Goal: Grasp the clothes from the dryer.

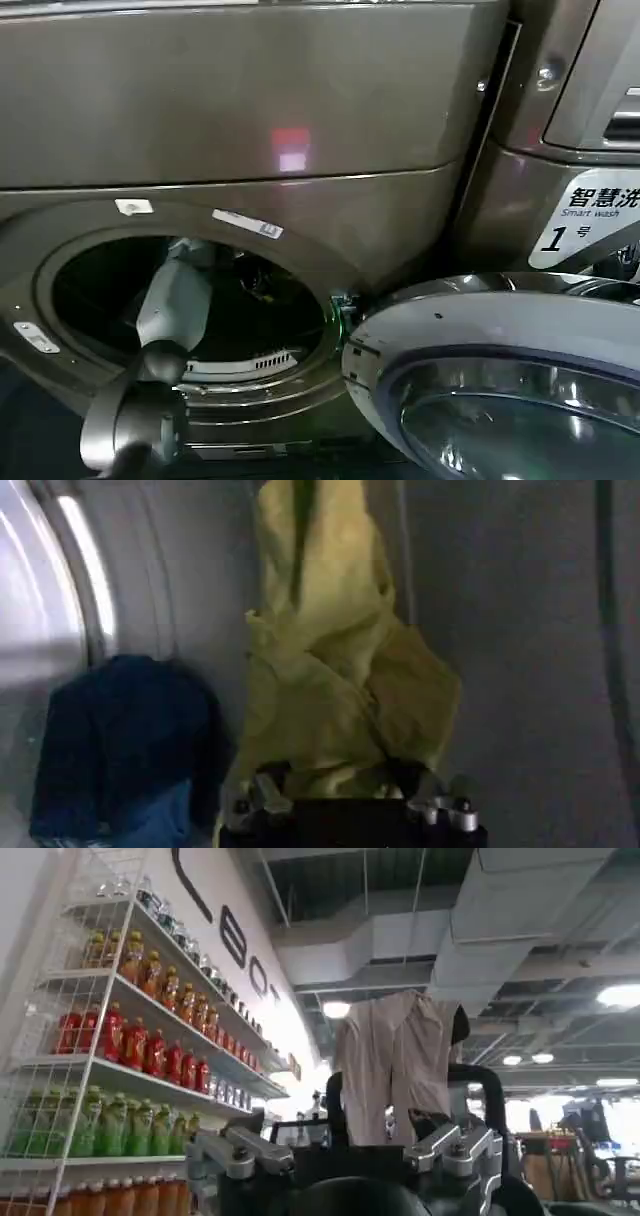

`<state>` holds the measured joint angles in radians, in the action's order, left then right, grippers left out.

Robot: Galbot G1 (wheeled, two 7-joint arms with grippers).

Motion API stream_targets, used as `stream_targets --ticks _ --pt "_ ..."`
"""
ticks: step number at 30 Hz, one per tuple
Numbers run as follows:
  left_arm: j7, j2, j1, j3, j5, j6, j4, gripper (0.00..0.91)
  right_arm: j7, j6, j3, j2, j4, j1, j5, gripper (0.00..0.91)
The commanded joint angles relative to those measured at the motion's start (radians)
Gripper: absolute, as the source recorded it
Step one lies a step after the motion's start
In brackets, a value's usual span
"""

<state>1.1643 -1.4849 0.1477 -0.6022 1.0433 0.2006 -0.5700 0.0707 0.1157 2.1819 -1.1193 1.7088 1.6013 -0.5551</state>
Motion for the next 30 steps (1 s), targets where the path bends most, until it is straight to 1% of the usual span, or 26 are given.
stream_targets --ticks 1,5,7,8,9,10,11,12,14,18,19,21,22,23,24,27,30 --pt "0.011 0.001 0.011 -0.004 -0.033 0.023 0.000 0.000 -0.014 0.002 -0.004 0.003 0.002 -0.001 -0.002 0.907" --pt "0.001 0.006 0.021 -0.007 -0.075 0.037 -0.045 0.000 -0.018 0.002 -0.007 -0.001 0.001 -0.004 -0.003 0.907" --pt "-0.071 0.011 0.034 -0.002 -0.146 0.024 -0.081 0.000 -0.018 0.002 -0.008 -0.003 0.003 -0.005 -0.002 0.907" --pt "-0.120 0.012 0.042 0.001 -0.190 -0.020 -0.103 0.000 -0.016 0.003 -0.008 -0.003 0.002 -0.005 0.000 0.907" --pt "-0.254 0.015 0.047 0.014 -0.228 -0.049 -0.114 0.000 -0.015 0.005 -0.009 -0.002 0.000 -0.005 0.002 0.907" --pt "-0.281 0.011 0.050 0.009 -0.251 -0.055 -0.124 0.000 -0.013 0.009 -0.009 -0.002 0.000 -0.005 0.005 0.907" --pt "-0.344 0.011 0.063 0.012 -0.312 -0.054 -0.172 0.000 -0.014 0.009 -0.011 -0.001 0.000 -0.006 0.006 0.907" --pt "-0.435 0.007 0.080 0.017 -0.372 -0.086 -0.217 0.000 -0.014 0.008 -0.014 0.000 0.000 -0.006 0.006 0.907" --pt "-0.561 -0.002 0.103 0.029 -0.459 -0.117 -0.287 0.000 -0.016 0.009 -0.022 0.001 0.004 -0.013 0.008 0.907" --pt "-0.696 -0.033 0.153 0.035 -0.604 -0.183 -0.420 0.000 -0.019 0.011 -0.036 -0.003 0.022 -0.022 0.014 0.907" --pt "-0.733 -0.036 0.163 0.037 -0.625 -0.214 -0.458 0.000 -0.020 0.014 -0.036 -0.004 0.025 -0.021 0.013 0.907" --pt "-0.808 -0.048 0.190 0.042 -0.660 -0.245 -0.532 0.000 -0.009 0.068 -0.024 -0.003 0.046 -0.021 0.006 0.907" --pt "-0.853 -0.052 0.207 0.046 -0.697 -0.284 -0.572 0.000 -0.005 0.062 -0.025 0.000 0.046 -0.021 -0.007 0.907" --pt "-0.914 -0.059 0.229 0.047 -0.759 -0.321 -0.613 0.000 -0.004 0.036 -0.030 0.001 0.040 -0.020 -0.008 0.907" --pt "-0.954 -0.063 0.244 0.045 -0.791 -0.344 -0.631 0.000 -0.008 -0.010 -0.040 0.001 0.032 -0.019 -0.017 0.907" --pt "-1.079 -0.078 0.292 0.047 -0.873 -0.414 -0.714 0.000 -0.016 -0.006 -0.047 -0.002 0.034 -0.024 -0.011 0.907" --pt "-1.146 -0.081 0.336 0.050 -0.944 -0.458 -0.770 0.000 -0.015 -0.008 -0.058 0.000 0.031 -0.038 0.006 0.907"
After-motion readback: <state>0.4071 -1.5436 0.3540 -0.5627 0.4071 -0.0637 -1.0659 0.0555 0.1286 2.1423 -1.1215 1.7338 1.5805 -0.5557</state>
